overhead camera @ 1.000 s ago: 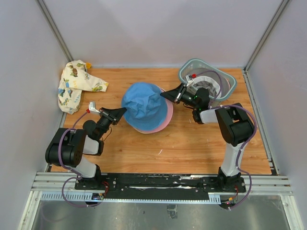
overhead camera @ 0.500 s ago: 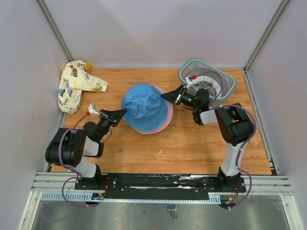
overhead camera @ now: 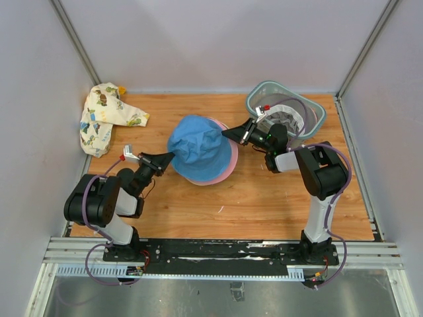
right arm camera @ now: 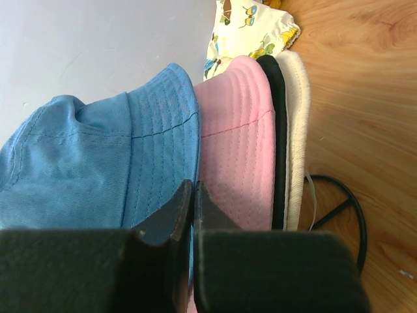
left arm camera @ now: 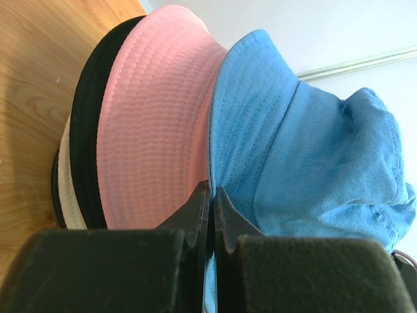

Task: Stack the hats
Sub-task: Stack the hat on the hat.

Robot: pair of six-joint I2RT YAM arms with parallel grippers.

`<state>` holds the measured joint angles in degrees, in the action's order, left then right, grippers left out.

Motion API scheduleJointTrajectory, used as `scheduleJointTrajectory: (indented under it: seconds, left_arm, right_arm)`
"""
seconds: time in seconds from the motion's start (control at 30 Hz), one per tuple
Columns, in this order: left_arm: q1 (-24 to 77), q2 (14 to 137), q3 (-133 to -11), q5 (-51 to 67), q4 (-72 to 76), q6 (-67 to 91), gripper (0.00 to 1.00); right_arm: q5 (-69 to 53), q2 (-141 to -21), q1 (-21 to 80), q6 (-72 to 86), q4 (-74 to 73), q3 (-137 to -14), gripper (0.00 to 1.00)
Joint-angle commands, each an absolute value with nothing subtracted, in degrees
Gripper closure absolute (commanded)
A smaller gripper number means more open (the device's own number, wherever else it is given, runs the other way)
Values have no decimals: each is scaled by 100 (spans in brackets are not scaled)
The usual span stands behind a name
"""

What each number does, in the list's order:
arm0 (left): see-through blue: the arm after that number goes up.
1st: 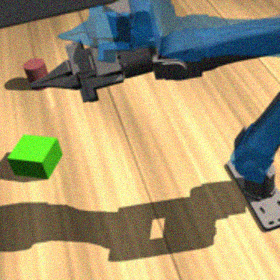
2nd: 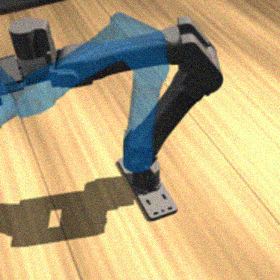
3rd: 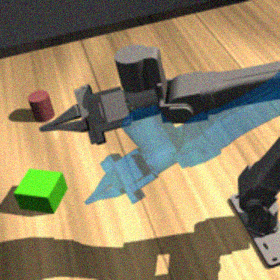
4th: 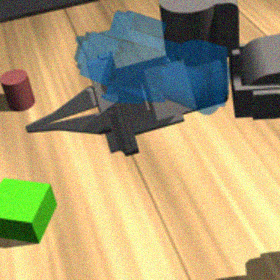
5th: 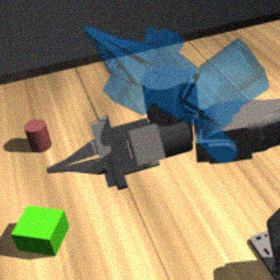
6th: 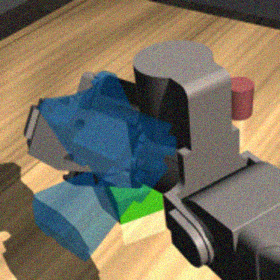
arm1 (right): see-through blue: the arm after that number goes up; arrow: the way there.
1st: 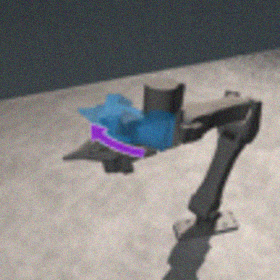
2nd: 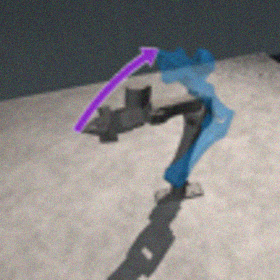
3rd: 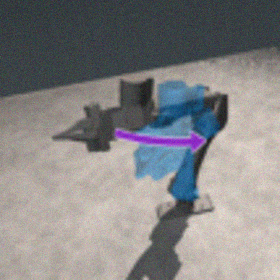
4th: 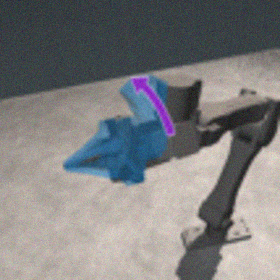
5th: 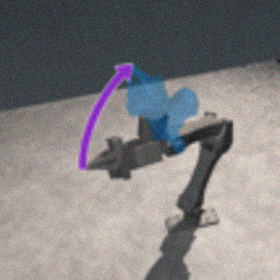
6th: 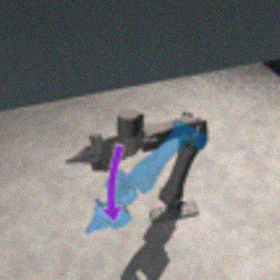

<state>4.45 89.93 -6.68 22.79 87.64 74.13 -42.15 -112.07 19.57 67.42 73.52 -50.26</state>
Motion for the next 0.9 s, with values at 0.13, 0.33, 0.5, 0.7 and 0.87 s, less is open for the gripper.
scheduleJointTrajectory:
  seconds: [0.13,0.33,0.5,0.7,0.87]
  left_arm:
    - [582,9424,-299,2287,9764,6824,99]
    - [776,9582,-294,2204,9764,6716,100]
    - [976,9595,-141,2078,9829,6649,100]
    - [1532,9588,12,1783,9834,6538,99]
    - [1922,9703,94,1565,9992,6541,99]
  right_arm:
    - [-3856,-11564,1735,6174,6325,-4587,99]
    - [-3781,-11614,1734,6032,6064,-4582,99]
    - [-3682,-11630,1739,5840,5606,-4894,99]
    - [-3473,-11632,1846,5528,4792,-5443,99]
    - [-3373,-11733,1907,5373,4288,-5862,100]
